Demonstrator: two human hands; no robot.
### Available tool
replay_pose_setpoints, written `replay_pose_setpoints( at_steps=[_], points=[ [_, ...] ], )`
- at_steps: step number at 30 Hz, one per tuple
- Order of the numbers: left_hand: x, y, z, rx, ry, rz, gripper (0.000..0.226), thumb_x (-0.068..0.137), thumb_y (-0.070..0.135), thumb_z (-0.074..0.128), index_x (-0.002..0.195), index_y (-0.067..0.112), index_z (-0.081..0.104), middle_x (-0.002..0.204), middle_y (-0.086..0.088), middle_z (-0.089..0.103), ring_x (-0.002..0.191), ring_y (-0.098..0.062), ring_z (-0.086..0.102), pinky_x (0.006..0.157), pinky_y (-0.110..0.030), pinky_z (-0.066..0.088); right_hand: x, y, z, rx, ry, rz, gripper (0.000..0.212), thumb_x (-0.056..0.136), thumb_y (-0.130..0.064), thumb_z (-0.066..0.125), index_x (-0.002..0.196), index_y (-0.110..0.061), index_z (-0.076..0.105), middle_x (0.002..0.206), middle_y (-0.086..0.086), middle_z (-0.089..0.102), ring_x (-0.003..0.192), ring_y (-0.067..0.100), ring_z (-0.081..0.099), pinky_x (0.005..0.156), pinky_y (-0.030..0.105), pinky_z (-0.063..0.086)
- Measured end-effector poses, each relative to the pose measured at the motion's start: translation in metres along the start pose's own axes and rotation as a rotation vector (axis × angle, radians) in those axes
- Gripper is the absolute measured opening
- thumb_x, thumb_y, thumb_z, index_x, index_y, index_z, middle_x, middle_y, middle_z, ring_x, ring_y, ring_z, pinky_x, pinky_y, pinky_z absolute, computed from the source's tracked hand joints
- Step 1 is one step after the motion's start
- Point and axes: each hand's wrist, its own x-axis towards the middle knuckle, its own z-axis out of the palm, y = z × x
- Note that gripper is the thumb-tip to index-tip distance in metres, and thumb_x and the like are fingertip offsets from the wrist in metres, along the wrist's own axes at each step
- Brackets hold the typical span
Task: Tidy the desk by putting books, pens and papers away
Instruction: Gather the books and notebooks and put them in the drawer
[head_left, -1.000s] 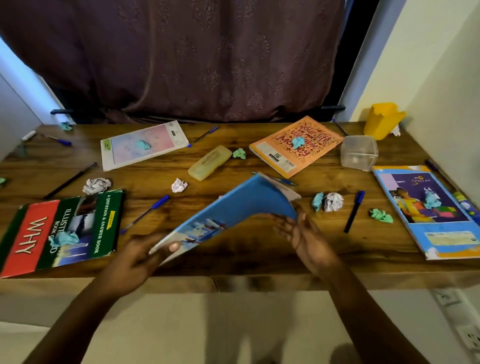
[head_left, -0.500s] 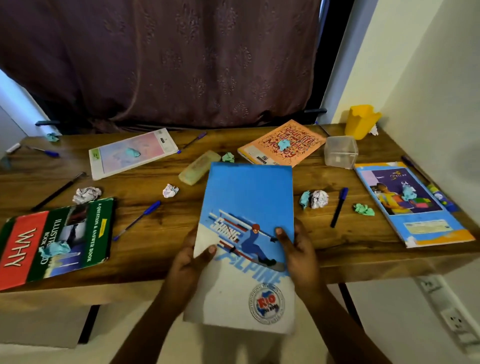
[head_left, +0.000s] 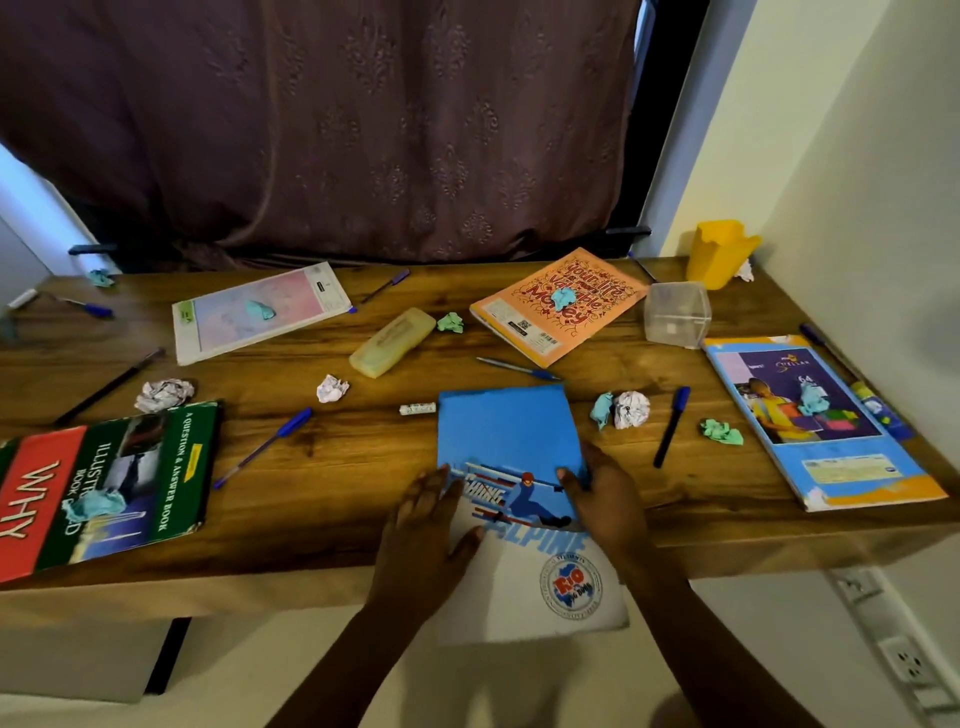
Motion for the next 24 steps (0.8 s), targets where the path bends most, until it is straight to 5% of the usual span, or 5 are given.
replay_pose_setpoints(
  at_steps=[4,7,11,24],
  points=[
    [0.019,-0.003,0.008,0.092,-0.062,0.000,0.109,0.061,0.081,-0.025,0.151,0.024,-0.002,0.159,0.003,-0.001,0.147,-0.019,-0.002,0.111,-0.035,-0.006,0.013,-0.007,0.014,-0.391,-0.006,-0.045,0.056,0.095,-0.036,0.048,0.142,-0.011,0.031,0.140,0.013,0.037,0.122,0.028,0.046,0.098,0.033,0.041],
    [0.030,-0.012,0.006,0.102,-0.067,-0.009,0.108,0.059,0.080,-0.029,0.149,0.025,-0.007,0.160,0.002,-0.001,0.147,-0.019,-0.001,0.112,-0.036,-0.006,0.013,-0.005,0.029,-0.585,0.092,-0.184,0.052,0.084,-0.038,0.065,0.125,-0.009,0.052,0.121,0.015,0.054,0.110,0.032,0.054,0.087,0.041,0.048],
    [0.038,-0.028,0.006,0.139,-0.063,0.014,0.103,0.065,0.078,-0.026,0.151,0.025,-0.001,0.158,0.006,-0.004,0.147,-0.016,-0.002,0.112,-0.036,-0.006,0.018,-0.006,0.039,-0.639,0.167,-0.274,0.048,0.066,-0.039,0.080,0.103,-0.012,0.065,0.098,0.010,0.065,0.085,0.027,0.064,0.064,0.036,0.053],
    [0.049,-0.038,0.005,0.177,-0.045,0.016,0.104,0.068,0.076,-0.025,0.151,0.022,0.004,0.160,0.001,0.003,0.144,-0.013,-0.007,0.112,-0.036,-0.004,0.029,-0.013,0.045,-0.695,0.137,-0.280,0.042,0.077,-0.043,0.065,0.106,-0.014,0.066,0.098,0.006,0.065,0.088,0.023,0.062,0.067,0.033,0.051]
  ],
)
